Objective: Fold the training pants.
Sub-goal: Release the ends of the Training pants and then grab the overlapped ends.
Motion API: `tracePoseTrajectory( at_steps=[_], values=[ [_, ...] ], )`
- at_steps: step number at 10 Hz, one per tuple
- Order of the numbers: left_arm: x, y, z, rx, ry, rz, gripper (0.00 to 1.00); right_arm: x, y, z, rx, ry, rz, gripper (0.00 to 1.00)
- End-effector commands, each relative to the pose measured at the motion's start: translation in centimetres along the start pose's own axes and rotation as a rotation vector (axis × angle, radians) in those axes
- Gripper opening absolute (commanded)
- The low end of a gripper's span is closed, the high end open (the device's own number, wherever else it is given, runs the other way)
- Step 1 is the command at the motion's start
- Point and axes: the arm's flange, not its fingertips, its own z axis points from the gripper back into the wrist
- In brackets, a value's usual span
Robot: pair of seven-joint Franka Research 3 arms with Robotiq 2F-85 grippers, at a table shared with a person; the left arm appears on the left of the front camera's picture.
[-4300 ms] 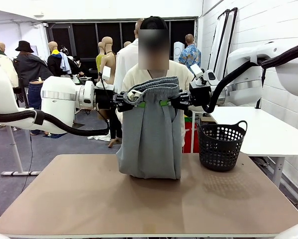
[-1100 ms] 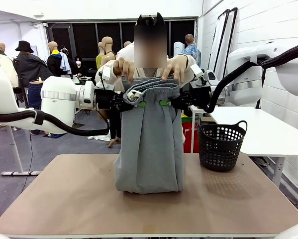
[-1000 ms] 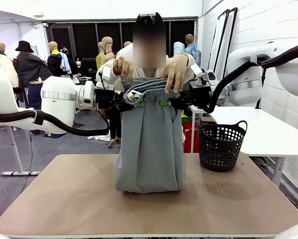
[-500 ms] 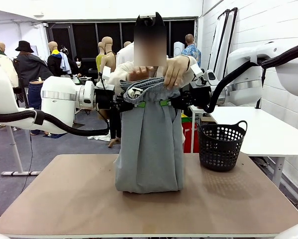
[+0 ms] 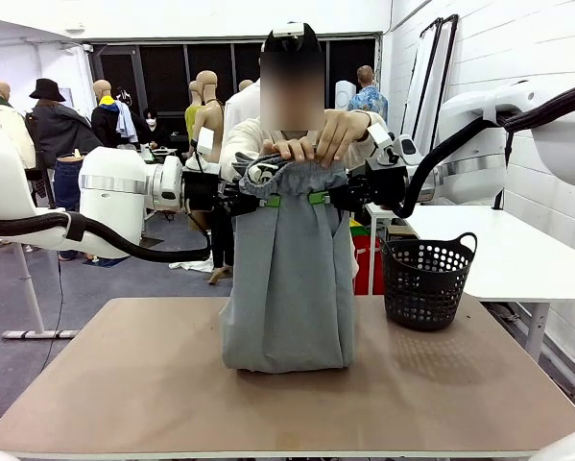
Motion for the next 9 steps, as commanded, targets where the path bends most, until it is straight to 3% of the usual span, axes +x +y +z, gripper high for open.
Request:
tracePoseTrajectory(
  at_steps=[1, 9],
  values=[
    [0.37, -0.24, 0.03, 0.012, -0.004, -0.003, 0.0, 0.18, 0.03, -0.16, 0.001, -0.006, 0.001, 0.0],
    [0.37, -0.24, 0.03, 0.012, -0.004, -0.003, 0.0, 0.18, 0.03, -0.16, 0.001, -0.006, 0.001, 0.0]
  ],
)
